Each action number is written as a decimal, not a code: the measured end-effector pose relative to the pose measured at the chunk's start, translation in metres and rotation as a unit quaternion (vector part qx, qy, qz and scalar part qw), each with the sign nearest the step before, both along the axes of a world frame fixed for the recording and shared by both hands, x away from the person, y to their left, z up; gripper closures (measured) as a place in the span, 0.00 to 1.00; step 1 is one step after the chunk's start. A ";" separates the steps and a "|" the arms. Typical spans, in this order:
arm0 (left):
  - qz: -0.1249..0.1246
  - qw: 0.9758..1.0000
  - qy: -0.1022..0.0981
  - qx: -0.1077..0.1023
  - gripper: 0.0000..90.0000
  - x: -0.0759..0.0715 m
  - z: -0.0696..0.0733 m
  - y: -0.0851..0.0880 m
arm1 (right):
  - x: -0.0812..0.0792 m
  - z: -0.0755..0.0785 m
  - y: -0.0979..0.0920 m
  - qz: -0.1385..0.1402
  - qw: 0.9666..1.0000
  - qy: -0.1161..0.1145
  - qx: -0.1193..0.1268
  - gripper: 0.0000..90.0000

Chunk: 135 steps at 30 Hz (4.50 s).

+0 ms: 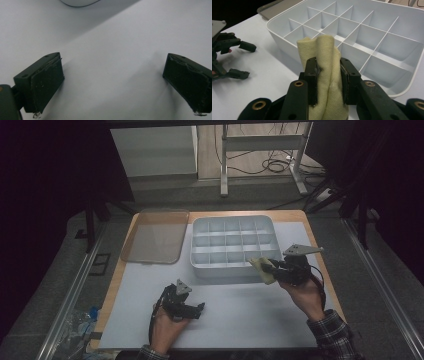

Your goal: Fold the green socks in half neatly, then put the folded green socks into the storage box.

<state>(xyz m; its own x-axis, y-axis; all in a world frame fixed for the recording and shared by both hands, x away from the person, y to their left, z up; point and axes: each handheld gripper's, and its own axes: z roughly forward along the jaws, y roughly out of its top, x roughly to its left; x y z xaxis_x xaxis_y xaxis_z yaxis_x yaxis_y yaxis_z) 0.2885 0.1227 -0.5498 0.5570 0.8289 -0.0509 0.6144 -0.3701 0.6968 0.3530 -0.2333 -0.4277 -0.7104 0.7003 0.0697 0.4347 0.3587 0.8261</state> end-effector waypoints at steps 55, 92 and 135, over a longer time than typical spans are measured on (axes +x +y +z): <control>-0.001 1.000 0.001 0.000 0.03 0.000 0.000 0.000 | 0.074 -0.026 0.000 -0.083 0.993 -0.067 -0.057 0.77; 0.000 1.000 0.001 0.000 0.03 0.000 0.000 0.000 | 0.068 -0.049 -0.010 -0.085 0.993 -0.065 -0.055 0.57; 0.000 1.000 0.001 0.000 0.03 0.000 0.000 0.000 | 0.070 -0.050 -0.014 -0.085 0.992 -0.049 -0.078 0.88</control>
<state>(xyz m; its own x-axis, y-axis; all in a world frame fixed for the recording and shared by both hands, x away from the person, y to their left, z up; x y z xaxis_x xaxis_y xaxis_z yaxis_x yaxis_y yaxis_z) 0.2883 0.1228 -0.5499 0.5574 0.8286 -0.0526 0.6155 -0.3698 0.6960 0.4231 -0.2470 -0.4781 -0.5788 0.8077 -0.1124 0.4204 0.4137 0.8075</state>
